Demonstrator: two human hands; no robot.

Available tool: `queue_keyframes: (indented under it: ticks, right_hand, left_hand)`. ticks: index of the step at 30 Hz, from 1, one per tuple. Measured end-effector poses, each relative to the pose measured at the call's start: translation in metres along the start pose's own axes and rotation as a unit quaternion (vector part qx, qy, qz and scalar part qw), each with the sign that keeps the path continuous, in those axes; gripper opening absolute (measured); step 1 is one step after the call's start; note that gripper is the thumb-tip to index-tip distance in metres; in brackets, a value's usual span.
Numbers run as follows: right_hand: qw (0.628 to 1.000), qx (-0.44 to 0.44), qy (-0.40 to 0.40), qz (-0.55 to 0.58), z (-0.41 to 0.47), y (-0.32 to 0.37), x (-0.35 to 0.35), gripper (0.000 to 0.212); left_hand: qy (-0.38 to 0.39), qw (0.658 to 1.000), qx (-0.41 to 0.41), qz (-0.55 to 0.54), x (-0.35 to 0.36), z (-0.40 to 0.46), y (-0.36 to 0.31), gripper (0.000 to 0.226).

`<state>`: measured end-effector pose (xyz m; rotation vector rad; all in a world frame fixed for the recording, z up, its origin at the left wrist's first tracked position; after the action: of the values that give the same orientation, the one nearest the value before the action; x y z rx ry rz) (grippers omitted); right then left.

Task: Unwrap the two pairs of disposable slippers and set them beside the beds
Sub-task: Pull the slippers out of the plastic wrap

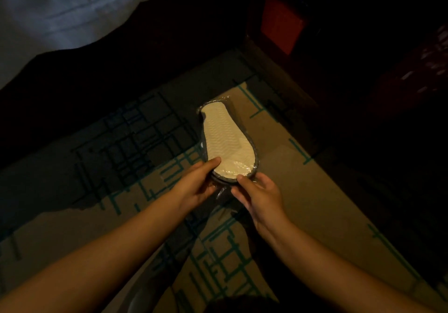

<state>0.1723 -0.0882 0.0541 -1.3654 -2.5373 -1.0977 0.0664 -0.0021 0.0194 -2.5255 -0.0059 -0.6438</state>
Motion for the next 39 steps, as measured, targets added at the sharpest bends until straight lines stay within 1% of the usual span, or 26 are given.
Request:
queue_keyframes:
  ticks: [3, 7, 9, 11, 13, 15, 17, 18, 20, 22, 24, 25, 27, 29, 30, 32, 34, 35, 37, 39]
  right_hand:
    - [1.0, -0.019, 0.012, 0.013, -0.002, 0.007, 0.0, 0.027]
    - [0.998, 0.011, -0.047, 0.043, 0.001, 0.013, -0.006, 0.021]
    - [0.997, 0.031, -0.053, 0.041, 0.0, 0.011, -0.009, 0.018]
    - [0.997, 0.048, -0.055, 0.026, -0.005, 0.006, -0.012, 0.022]
    - [0.997, 0.056, -0.052, 0.023, -0.011, 0.0, -0.016, 0.023]
    - [0.997, 0.053, -0.048, 0.029, -0.017, -0.003, -0.021, 0.033]
    - [0.998, 0.05, -0.046, 0.016, -0.022, -0.003, -0.029, 0.04]
    - [0.998, 0.05, -0.045, 0.005, -0.023, -0.002, -0.034, 0.042]
    - [0.998, 0.042, -0.045, -0.03, -0.025, 0.003, -0.043, 0.039]
    - [0.997, 0.032, -0.04, -0.06, -0.025, 0.009, -0.048, 0.033]
    - [0.997, 0.024, -0.037, -0.069, -0.025, 0.014, -0.048, 0.028]
    - [0.997, 0.02, -0.036, -0.067, -0.024, 0.015, -0.048, 0.026]
    - [0.998, 0.014, -0.031, -0.052, -0.024, 0.014, -0.046, 0.029]
    - [0.999, 0.003, -0.034, -0.042, -0.024, 0.011, -0.044, 0.033]
    - [0.998, -0.002, -0.038, -0.048, -0.024, 0.01, -0.042, 0.032]
    - [0.998, 0.007, -0.029, -0.051, -0.021, 0.009, -0.037, 0.024]
    - [0.999, 0.028, -0.003, -0.031, -0.019, 0.01, -0.029, 0.015]
    - [1.0, 0.027, -0.003, -0.013, -0.018, 0.013, -0.028, 0.013]
    - [0.999, 0.001, -0.027, 0.019, -0.016, 0.02, -0.029, 0.011]
    - [0.998, -0.023, -0.039, 0.031, -0.016, 0.024, -0.03, 0.008]
  left_hand:
    - [0.014, 1.0, 0.003, -0.014, 0.009, 0.007, -0.001, 0.031]
    - [-0.002, 1.0, -0.006, 0.024, 0.011, 0.01, 0.008, 0.027]
    - [-0.001, 1.0, -0.001, 0.01, 0.011, 0.011, 0.01, 0.021]
    - [0.002, 1.0, 0.015, -0.005, 0.01, 0.013, 0.005, 0.019]
    - [0.009, 0.999, 0.024, 0.022, 0.012, 0.014, 0.002, 0.022]
    - [0.025, 0.998, 0.022, 0.044, 0.018, 0.013, 0.003, 0.018]
    - [0.043, 0.998, -0.013, 0.043, 0.024, 0.013, 0.006, 0.016]
    - [0.045, 0.997, -0.044, 0.035, 0.025, 0.012, 0.006, 0.02]
    - [0.019, 0.996, -0.079, 0.044, 0.022, 0.013, 0.002, 0.029]
    - [-0.017, 0.992, -0.079, 0.095, 0.016, 0.017, 0.001, 0.023]
    - [-0.017, 0.994, -0.068, 0.083, 0.018, 0.022, 0.003, 0.013]
    - [-0.011, 0.996, -0.057, 0.073, 0.021, 0.024, 0.002, 0.012]
    - [-0.011, 0.996, -0.029, 0.086, 0.025, 0.029, -0.006, 0.013]
    - [-0.033, 0.993, 0.011, 0.11, 0.03, 0.033, -0.022, 0.013]
    - [-0.046, 0.993, 0.037, 0.105, 0.031, 0.035, -0.032, 0.015]
    - [-0.056, 0.992, 0.079, 0.075, 0.035, 0.037, -0.046, 0.018]
    - [-0.059, 0.992, 0.088, 0.07, 0.042, 0.037, -0.046, 0.017]
    - [-0.066, 0.991, 0.091, 0.074, 0.045, 0.034, -0.042, 0.017]
    - [-0.096, 0.988, 0.11, 0.058, 0.046, 0.028, -0.035, 0.016]
    - [-0.101, 0.987, 0.121, 0.017, 0.041, 0.02, -0.033, 0.009]
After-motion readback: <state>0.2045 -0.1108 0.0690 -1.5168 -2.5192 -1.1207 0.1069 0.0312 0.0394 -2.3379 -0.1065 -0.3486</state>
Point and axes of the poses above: each hand's wrist, its own z-axis towards the middle knuckle, its own x-axis out of the palm, y = z × x, the point moved 5 cm from there along z, towards the middle knuckle, and after that the axes turned 3 degrees about y, right-handed, at the moved point
